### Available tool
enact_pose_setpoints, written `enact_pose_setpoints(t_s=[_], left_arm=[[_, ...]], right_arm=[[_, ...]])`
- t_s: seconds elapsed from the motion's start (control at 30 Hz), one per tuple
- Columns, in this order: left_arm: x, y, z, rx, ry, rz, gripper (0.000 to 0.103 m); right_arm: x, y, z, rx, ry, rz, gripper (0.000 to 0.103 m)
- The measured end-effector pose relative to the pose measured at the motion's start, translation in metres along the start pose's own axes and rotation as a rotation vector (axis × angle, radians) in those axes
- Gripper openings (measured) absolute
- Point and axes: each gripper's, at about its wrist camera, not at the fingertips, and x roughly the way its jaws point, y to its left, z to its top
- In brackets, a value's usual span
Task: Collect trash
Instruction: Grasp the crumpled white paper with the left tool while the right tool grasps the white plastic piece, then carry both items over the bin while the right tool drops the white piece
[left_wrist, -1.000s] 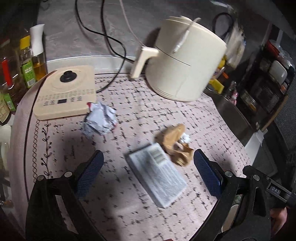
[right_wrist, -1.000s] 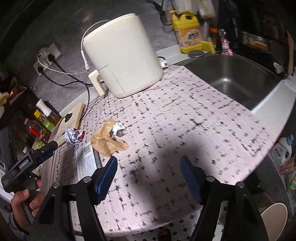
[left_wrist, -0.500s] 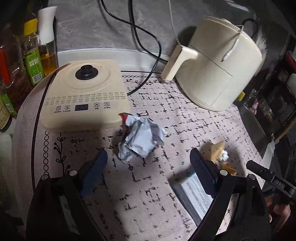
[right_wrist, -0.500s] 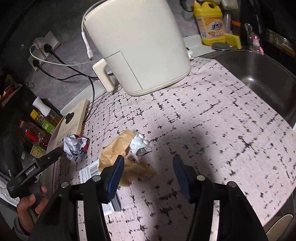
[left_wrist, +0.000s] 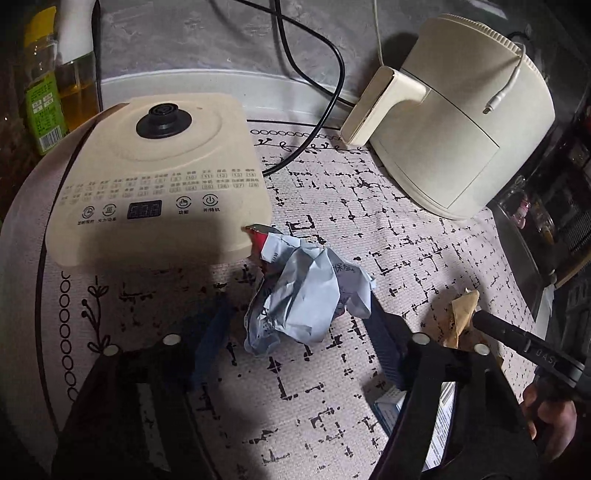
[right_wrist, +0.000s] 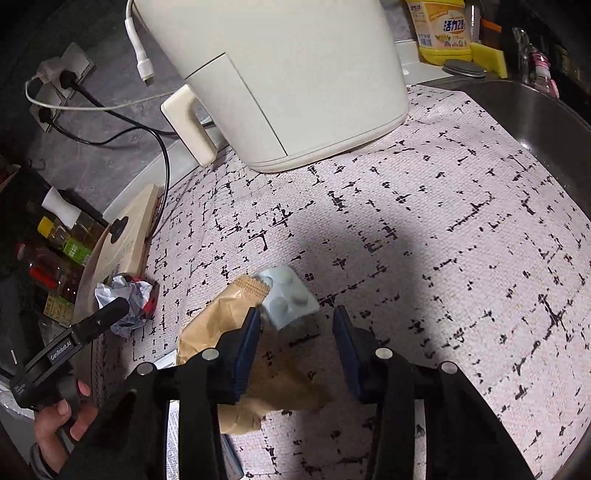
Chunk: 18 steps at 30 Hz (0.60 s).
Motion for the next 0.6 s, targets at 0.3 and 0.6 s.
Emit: enact_pose_setpoints(t_s=[0.3, 0.6], left_arm=[[-0.006, 0.002, -0.004, -0.021, 0.003, -0.012, 0.036], [-0.037, -0.009, -0.011, -0.032, -0.051, -0.018, 0.036]], right_arm=[[0.003, 0.003, 0.003, -0.04, -0.007, -0.006, 0.025], [-0.031, -0.011, -0.001, -0.039, -0.059, -0.026, 0.025]])
